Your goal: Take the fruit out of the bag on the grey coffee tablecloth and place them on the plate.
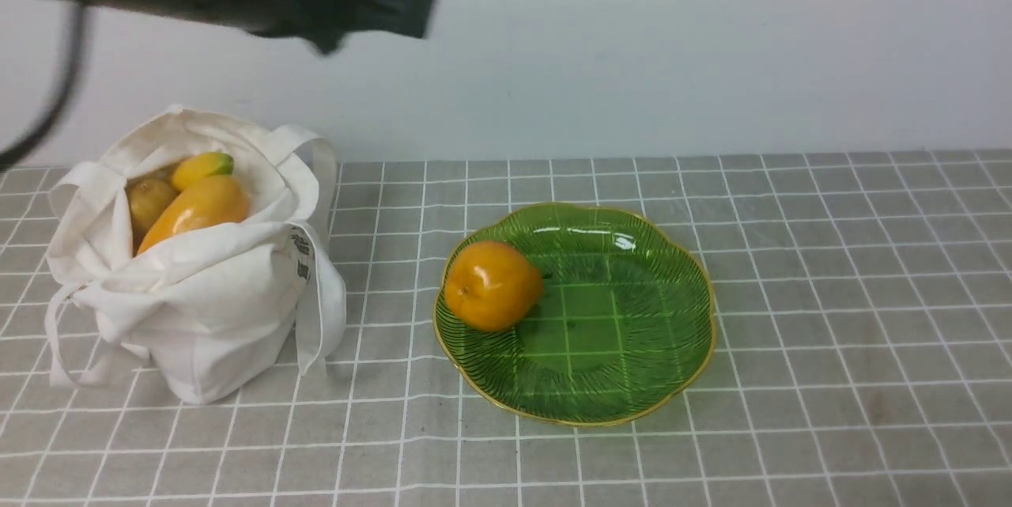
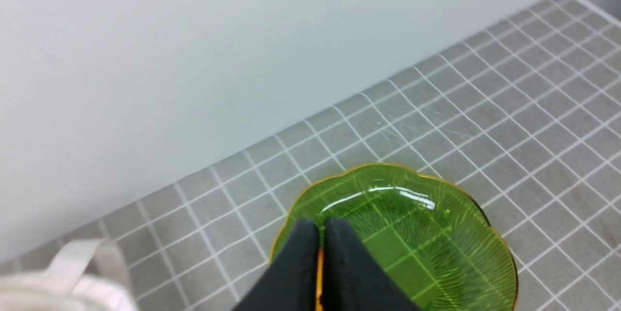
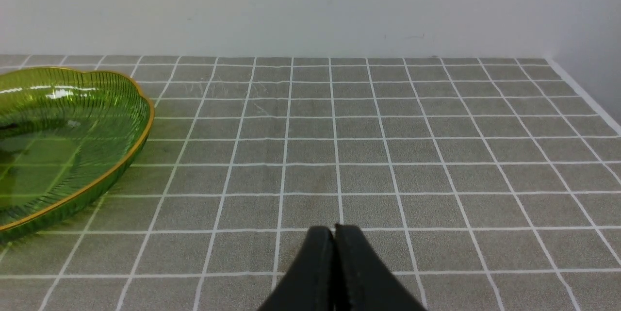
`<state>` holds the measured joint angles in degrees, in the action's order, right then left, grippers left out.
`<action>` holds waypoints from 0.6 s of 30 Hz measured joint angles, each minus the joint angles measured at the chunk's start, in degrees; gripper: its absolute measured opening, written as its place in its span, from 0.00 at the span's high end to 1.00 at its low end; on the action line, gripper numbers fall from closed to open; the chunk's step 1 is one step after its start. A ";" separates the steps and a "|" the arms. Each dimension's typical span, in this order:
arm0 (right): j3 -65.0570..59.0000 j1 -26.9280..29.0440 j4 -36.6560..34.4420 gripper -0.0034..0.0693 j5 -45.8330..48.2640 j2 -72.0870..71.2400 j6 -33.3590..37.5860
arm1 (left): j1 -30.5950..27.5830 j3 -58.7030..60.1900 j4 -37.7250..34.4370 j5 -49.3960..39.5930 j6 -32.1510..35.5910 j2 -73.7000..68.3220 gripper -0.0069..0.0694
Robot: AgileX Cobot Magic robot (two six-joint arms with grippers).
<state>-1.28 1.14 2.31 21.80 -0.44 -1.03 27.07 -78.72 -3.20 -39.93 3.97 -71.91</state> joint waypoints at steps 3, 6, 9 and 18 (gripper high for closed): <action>0.00 0.00 0.00 0.97 0.00 0.00 0.00 | 0.00 8.84 2.50 3.78 -3.97 9.14 0.92; 0.00 0.00 0.00 0.97 0.00 0.00 0.00 | 0.00 18.98 4.56 9.80 -6.52 18.54 0.92; 0.00 0.00 0.00 0.97 0.00 0.00 0.00 | 0.00 27.46 4.99 14.61 -7.46 26.20 0.92; 0.00 0.00 0.00 0.97 0.00 0.00 0.00 | 0.00 44.65 3.93 17.74 -7.82 45.52 0.92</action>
<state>-1.28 1.14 2.31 21.80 -0.44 -1.03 27.07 -34.07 0.73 -22.19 -3.85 -26.39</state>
